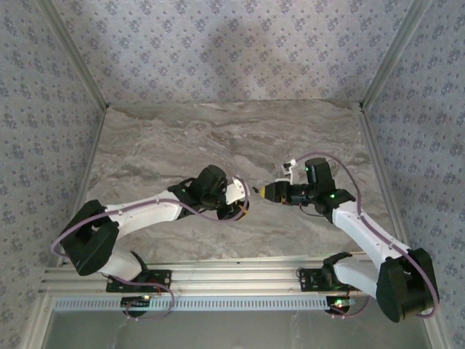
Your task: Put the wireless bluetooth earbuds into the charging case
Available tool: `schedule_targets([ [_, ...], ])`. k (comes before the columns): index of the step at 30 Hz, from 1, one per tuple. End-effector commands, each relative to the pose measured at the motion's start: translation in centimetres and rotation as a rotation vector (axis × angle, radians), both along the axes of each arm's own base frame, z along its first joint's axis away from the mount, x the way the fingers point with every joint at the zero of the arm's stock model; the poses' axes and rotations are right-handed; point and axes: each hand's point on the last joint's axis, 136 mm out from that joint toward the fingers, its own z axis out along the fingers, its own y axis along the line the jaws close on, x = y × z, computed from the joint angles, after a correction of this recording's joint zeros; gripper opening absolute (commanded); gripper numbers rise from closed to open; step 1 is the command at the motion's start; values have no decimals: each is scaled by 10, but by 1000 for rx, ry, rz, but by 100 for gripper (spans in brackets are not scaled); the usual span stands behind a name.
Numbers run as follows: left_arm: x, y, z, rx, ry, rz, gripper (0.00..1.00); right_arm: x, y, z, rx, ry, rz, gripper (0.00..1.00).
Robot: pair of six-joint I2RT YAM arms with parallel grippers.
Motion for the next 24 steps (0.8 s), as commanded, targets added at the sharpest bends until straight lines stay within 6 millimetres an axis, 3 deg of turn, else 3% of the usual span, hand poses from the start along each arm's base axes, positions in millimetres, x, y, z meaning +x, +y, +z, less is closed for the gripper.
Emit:
schedule_targets([
  [1, -4, -9, 18, -54, -82, -91, 31, -14, 15, 13, 59, -32, 83, 46],
  [6, -4, -14, 20, -70, -81, -94, 31, -23, 24, 1, 41, 5, 107, 46],
  [12, -4, -19, 27, -92, -87, -91, 30, -18, 28, -10, 23, 40, 77, 46],
  [24, -3, -24, 40, -108, -88, -77, 30, -15, 41, -12, 32, 53, 108, 41],
])
